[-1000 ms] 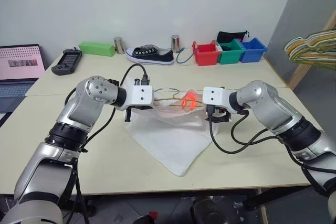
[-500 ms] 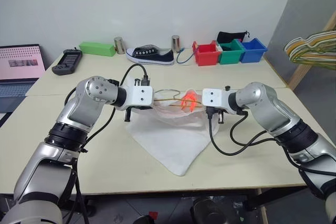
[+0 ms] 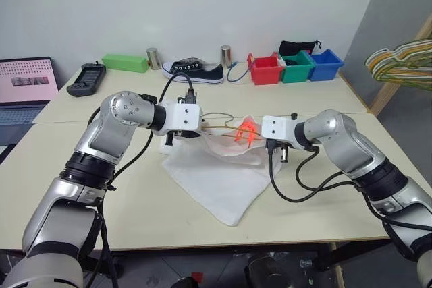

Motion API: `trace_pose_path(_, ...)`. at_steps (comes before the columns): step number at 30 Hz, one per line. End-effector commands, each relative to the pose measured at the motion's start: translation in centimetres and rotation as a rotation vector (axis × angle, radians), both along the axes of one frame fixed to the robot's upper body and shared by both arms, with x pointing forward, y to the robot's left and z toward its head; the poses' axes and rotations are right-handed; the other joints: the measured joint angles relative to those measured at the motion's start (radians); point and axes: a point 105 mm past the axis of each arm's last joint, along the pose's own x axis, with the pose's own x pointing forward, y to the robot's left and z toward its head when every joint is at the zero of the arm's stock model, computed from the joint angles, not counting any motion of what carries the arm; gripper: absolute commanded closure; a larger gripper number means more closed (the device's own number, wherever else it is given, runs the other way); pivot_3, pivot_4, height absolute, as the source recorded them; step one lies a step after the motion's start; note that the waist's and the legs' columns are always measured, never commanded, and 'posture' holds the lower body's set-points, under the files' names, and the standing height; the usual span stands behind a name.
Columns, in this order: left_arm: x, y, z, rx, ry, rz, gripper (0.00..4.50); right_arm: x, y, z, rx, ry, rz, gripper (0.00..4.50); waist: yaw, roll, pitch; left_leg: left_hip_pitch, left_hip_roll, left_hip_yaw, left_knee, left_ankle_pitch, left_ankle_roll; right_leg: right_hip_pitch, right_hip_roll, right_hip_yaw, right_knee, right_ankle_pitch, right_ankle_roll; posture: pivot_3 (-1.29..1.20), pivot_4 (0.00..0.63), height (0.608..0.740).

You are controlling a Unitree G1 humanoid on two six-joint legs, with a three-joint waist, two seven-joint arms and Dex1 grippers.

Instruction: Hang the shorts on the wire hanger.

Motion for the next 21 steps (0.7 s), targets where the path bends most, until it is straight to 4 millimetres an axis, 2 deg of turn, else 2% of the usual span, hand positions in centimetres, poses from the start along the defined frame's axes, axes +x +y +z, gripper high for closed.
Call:
trace_pose_path(1, 0.1, 1.2, 2.9, -0.053, -0.060, 0.031, 2.20, -0.5, 0.0, 1.3, 0.089, 0.002, -0.044, 4.50, 0.000, 0.000, 0.000, 0.000, 0.000, 0.000, 0.000, 0.000, 0.000, 0.000, 0.000, 0.000, 0.000, 0.000, 0.000, -0.26, 0.010, 0.740)
trace_pose_path(4, 0.2, 2.1, 3.2, -0.049, -0.065, 0.059, 1.55, -1.4, 0.1, 0.9, 0.138, 0.037, -0.084, 4.50, 0.001, 0.000, 0.000, 0.000, 0.000, 0.000, 0.000, 0.000, 0.000, 0.000, 0.000, 0.000, 0.000, 0.000, 0.000, -0.26, 0.010, 0.740)
trace_pose_path(11, 0.0, 2.4, 7.2, -0.208, -0.093, 0.098, 0.04, -3.0, 0.2, -0.5, 0.309, 0.159, -0.273, 4.50, 0.004, -0.001, -0.001, 0.000, 0.000, -0.001, 0.001, 0.000, 0.000, 0.001, 0.000, 0.000, 0.000, 0.000, 0.000, -0.28, 0.009, 0.740)
trace_pose_path(14, -0.2, 3.5, 8.0, -0.264, -0.069, 0.145, 0.04, -3.3, 0.1, -0.8, 0.454, 0.234, -0.431, 4.50, -0.001, 0.000, -0.001, 0.000, 0.000, -0.001, 0.001, 0.000, 0.000, 0.001, 0.000, 0.000, 0.000, 0.000, 0.000, -0.28, 0.006, 0.740)
trace_pose_path(17, -0.4, 3.1, 8.0, -0.347, -0.028, 0.150, 0.04, -3.6, -0.2, -0.9, 0.610, 0.293, -0.604, 4.50, 0.000, 0.000, -0.002, 0.001, 0.000, -0.002, 0.001, 0.000, 0.000, 0.001, 0.002, 0.000, 0.002, 0.000, 0.000, -0.29, 0.006, 0.740)
trace_pose_path(21, -1.3, -1.5, 7.1, -0.533, 0.042, 0.074, 0.04, -3.9, -0.9, -1.2, 0.858, 0.377, -0.899, 4.50, 0.005, 0.000, -0.009, 0.001, 0.001, -0.003, 0.001, 0.001, -0.001, 0.001, 0.002, 0.000, 0.002, 0.000, 0.000, -0.34, 0.006, 0.740)
